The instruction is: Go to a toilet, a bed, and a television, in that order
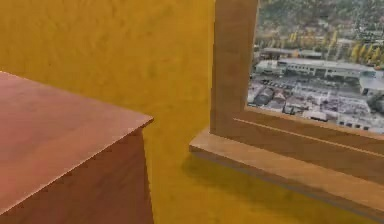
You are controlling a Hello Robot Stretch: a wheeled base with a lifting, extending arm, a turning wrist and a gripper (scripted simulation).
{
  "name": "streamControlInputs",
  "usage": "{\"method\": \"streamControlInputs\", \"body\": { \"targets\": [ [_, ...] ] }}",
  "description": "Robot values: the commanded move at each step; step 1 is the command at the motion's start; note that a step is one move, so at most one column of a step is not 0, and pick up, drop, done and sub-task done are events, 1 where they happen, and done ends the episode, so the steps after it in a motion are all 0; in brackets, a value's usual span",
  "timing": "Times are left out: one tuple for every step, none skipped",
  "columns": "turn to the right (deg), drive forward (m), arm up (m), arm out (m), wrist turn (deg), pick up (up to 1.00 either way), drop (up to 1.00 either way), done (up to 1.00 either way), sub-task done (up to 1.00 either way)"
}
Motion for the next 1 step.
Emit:
{"method": "streamControlInputs", "body": {
  "targets": [
    [-45.0,0.0,0.0,0.0,0.0,0.0,0.0,0.0,0.0]
  ]
}}
